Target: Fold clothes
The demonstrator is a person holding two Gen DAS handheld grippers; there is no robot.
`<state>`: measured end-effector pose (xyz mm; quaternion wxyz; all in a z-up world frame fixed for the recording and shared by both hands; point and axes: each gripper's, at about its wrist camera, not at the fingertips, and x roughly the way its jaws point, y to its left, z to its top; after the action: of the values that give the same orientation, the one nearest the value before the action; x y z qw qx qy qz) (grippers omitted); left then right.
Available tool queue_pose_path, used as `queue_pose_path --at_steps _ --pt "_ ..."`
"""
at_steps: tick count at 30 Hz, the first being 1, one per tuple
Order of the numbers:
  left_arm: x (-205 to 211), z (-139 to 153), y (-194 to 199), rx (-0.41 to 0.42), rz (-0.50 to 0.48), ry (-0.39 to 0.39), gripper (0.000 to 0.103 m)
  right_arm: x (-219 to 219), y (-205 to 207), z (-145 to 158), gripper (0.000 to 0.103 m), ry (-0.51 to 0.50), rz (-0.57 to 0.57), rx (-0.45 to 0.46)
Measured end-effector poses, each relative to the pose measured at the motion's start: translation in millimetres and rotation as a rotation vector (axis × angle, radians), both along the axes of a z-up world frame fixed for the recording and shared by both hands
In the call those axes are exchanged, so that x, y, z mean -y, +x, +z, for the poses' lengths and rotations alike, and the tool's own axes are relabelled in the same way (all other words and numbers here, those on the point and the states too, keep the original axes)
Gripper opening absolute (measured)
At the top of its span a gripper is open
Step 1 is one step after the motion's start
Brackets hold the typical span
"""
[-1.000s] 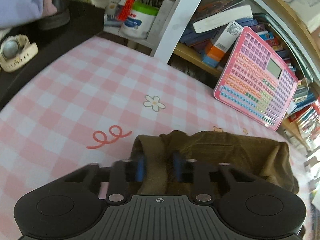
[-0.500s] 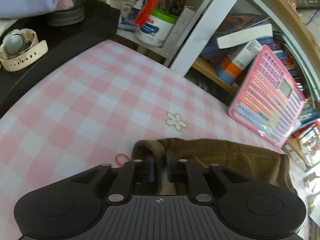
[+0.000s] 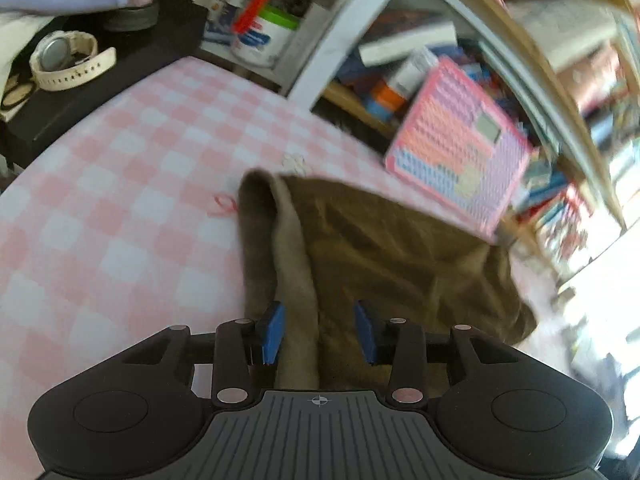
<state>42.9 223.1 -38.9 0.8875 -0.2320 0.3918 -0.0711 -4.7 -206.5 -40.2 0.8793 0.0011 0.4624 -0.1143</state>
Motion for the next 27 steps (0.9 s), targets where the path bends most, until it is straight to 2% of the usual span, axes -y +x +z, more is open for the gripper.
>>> queue_pose_path --at_steps 3,9,11,12,13,16,18,24,27 --pt "10.5 1.8 -5.2 -0.001 -0.031 0.04 0.037 -0.1 -2.2 -0.6 0.027 0.006 -0.013 0.013" --pt "7.4 3.7 -13.6 -0.004 -0.04 0.041 0.037 0.0 -4.3 -1.0 0.027 0.017 -0.033 0.028" --pt "8.5 4.0 -17.0 0.0 -0.054 0.03 0.033 -1.0 -5.0 -1.4 0.027 0.014 -0.037 0.032" --pt "9.0 4.2 -18.7 0.002 -0.061 0.025 0.029 -1.3 -4.8 -1.4 0.027 0.012 -0.037 0.031" --pt "10.6 5.2 -20.3 0.006 -0.078 0.011 0.015 -1.7 -4.6 -1.4 0.027 0.009 -0.037 0.03" --pt "18.0 12.2 -25.1 0.032 -0.141 -0.045 0.002 -2.8 -4.0 -1.4 0.027 0.002 -0.037 0.028" --pt "22.3 18.7 -28.8 0.063 -0.166 -0.058 0.0 -3.5 -3.7 -1.2 0.027 -0.003 -0.036 0.026" --pt "1.0 20.8 -35.1 0.07 -0.023 -0.042 0.0 -4.2 -2.6 -1.5 0.027 -0.011 -0.028 0.02" --pt "-17.1 19.0 -38.8 0.063 0.033 -0.059 0.006 -3.8 -2.9 -1.8 0.027 -0.009 -0.027 0.023"
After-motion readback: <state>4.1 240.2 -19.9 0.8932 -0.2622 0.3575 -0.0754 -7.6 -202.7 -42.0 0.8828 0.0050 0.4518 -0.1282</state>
